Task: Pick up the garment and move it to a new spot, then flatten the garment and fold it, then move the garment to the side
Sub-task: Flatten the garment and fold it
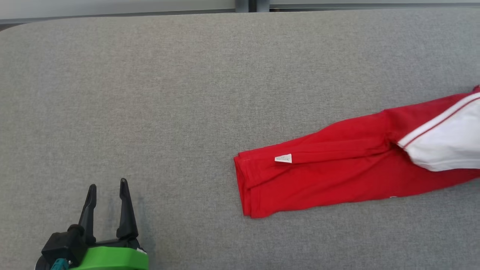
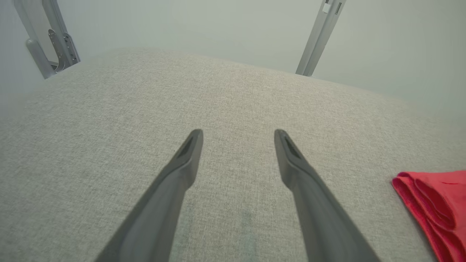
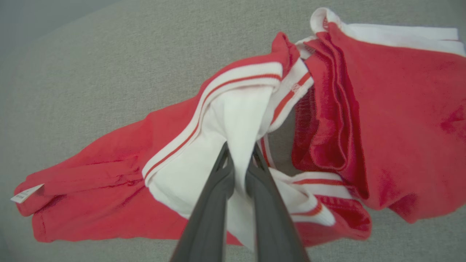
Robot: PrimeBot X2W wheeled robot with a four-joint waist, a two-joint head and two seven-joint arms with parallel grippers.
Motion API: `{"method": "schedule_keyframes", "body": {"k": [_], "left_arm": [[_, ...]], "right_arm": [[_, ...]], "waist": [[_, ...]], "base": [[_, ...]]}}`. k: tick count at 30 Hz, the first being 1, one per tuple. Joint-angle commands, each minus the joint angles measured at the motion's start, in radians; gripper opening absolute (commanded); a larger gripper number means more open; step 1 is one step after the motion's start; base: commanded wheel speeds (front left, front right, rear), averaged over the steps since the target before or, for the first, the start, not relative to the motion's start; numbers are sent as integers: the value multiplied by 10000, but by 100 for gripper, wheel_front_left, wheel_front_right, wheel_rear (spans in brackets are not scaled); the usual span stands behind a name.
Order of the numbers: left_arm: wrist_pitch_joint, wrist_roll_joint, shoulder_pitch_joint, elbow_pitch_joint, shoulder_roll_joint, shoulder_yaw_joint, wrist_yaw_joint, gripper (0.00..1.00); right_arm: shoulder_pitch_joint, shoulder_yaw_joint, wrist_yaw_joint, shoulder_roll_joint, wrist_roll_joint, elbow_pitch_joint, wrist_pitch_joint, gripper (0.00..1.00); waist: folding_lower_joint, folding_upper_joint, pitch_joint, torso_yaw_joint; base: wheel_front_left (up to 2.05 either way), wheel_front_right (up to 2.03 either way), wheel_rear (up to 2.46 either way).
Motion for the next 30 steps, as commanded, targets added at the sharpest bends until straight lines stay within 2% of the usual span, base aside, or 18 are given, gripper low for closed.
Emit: {"method": "schedule_keyframes", "body": {"k": [1,8,12,16,19,20,25,30], "left_arm": [[-24,100,73,-60,-54,74,-30,100],[-24,396,-233,-140,-73,338,-218,100],[-24,539,-377,-59,-76,372,-333,100],[-24,656,-595,48,-124,305,-434,100],[-24,722,-707,199,-169,189,-524,100],[-24,722,-707,199,-169,189,-524,100],[-24,735,-945,628,-197,145,-635,100],[-24,683,-929,901,-276,295,-718,100]], "right_arm": [[36,72,1,235,203,-496,209,0],[219,1390,1,1359,617,-3911,1020,0],[68,2587,1,2423,135,-4773,956,0],[-376,3916,1,3766,-1038,-4329,547,0],[-643,4783,1,4847,-1863,-3482,101,0],[-643,4783,1,4847,-1863,-3482,101,0],[-711,5805,1,5850,-2690,-2180,-447,0],[-785,5902,1,6273,-3158,-1284,-1063,0]], "waist": [[0,-1,111,-300],[0,-1,283,-836],[0,-1,376,-958],[0,-1,527,-988],[0,-1,599,-862],[0,-1,599,-862],[0,-1,473,-422],[0,-1,302,-121]], "base": [[0,0,0],[0,0,0],[0,0,0],[0,0,0],[0,0,0],[0,0,0],[0,0,0],[0,0,0]]}}
